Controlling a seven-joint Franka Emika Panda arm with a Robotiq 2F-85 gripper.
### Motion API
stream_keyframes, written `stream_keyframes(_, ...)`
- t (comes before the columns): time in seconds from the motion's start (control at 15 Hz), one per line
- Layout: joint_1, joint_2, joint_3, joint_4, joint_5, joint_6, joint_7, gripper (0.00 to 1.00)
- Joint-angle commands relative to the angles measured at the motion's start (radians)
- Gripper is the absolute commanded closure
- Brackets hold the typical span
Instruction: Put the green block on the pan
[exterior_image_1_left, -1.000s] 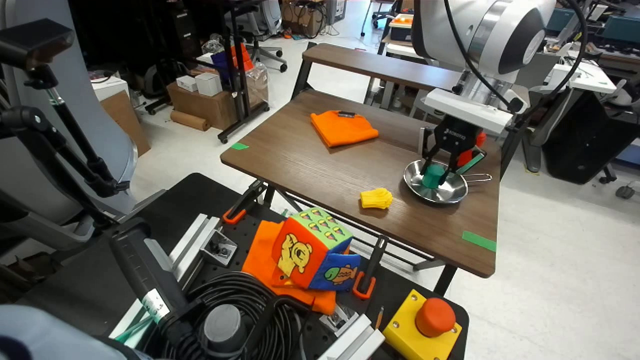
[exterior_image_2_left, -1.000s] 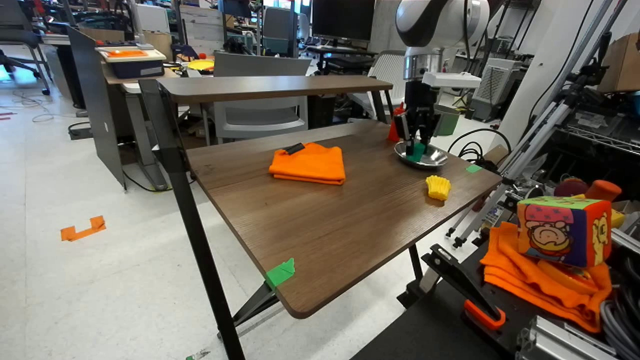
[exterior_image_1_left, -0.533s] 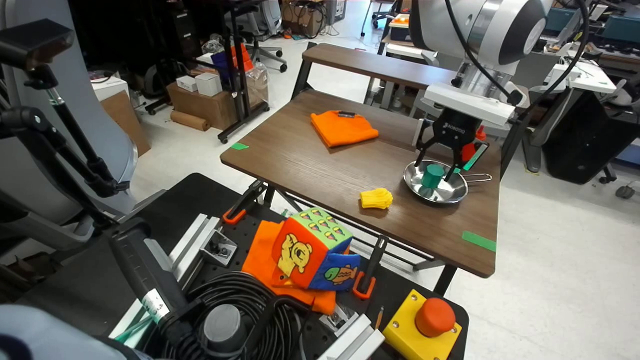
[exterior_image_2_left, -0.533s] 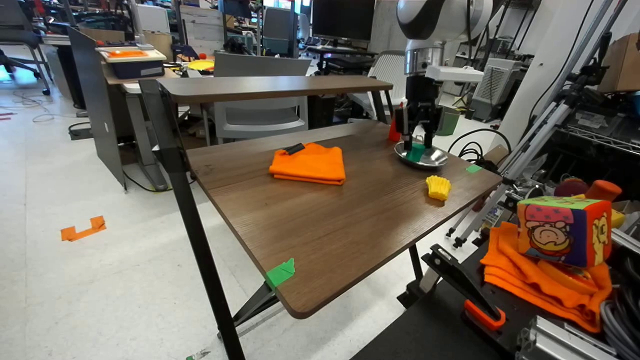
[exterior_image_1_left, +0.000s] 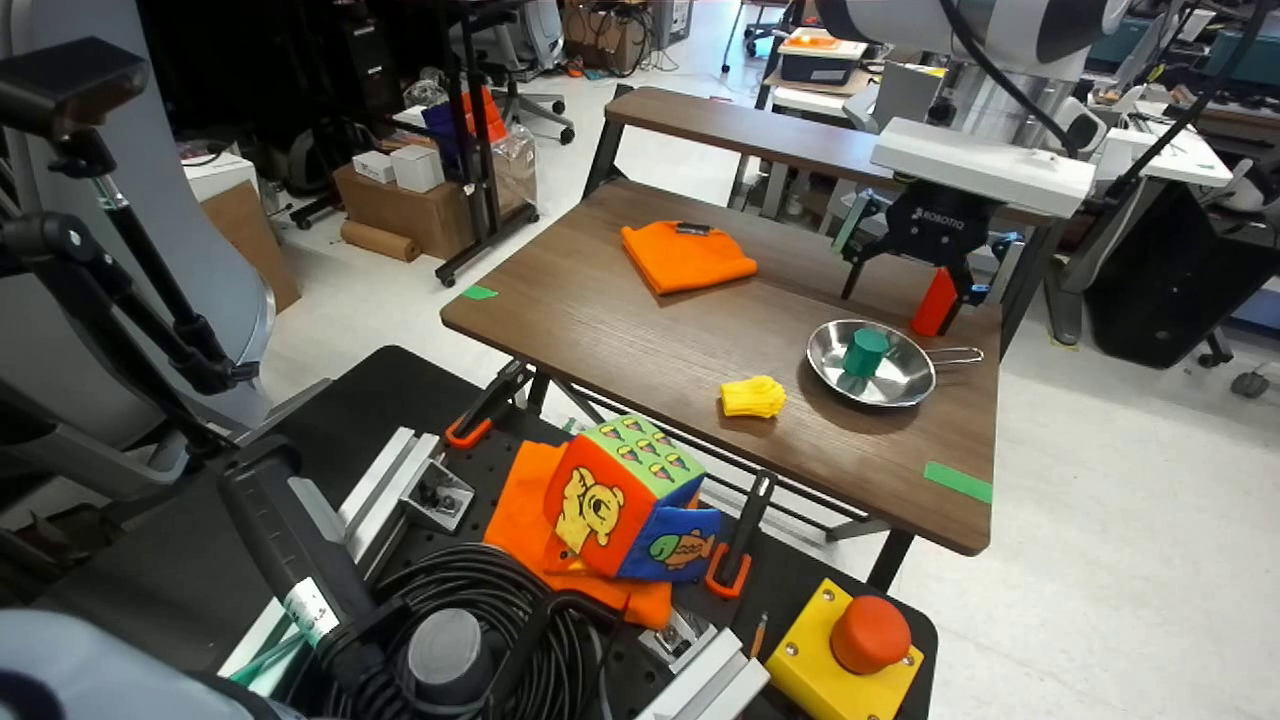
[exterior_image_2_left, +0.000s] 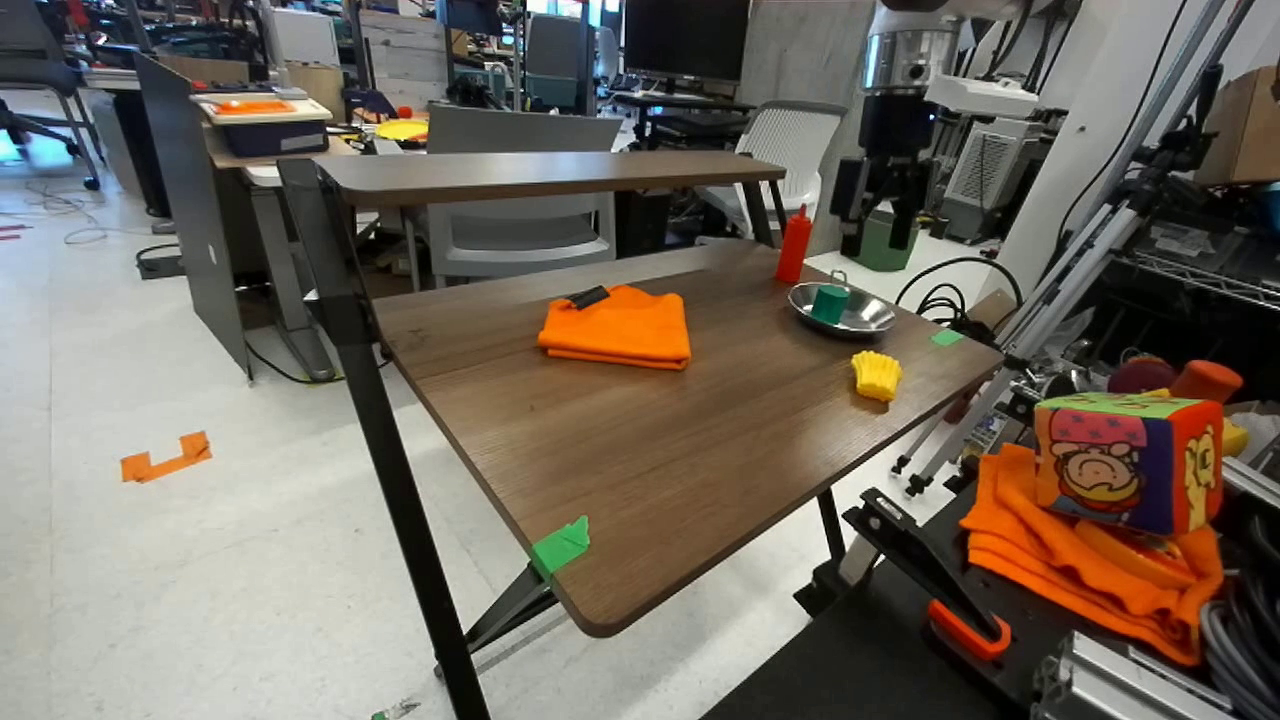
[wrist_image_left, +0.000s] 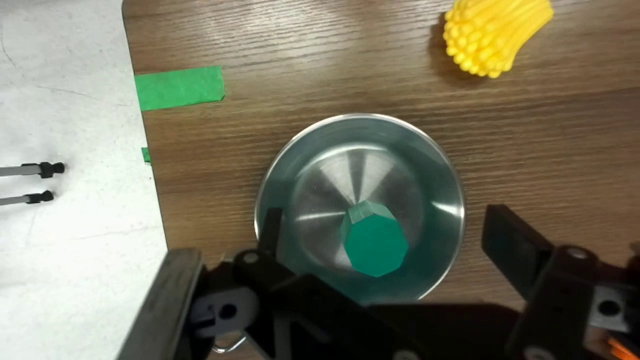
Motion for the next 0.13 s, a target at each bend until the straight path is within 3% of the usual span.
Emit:
stream_keyframes(0.0, -0.007, -0.001, 0.007, -0.003, -0.005, 0.002, 0.002, 0.00)
stream_keyframes(0.07, -0.007, -0.001, 0.007, -0.006, -0.005, 0.003, 0.002, 0.00)
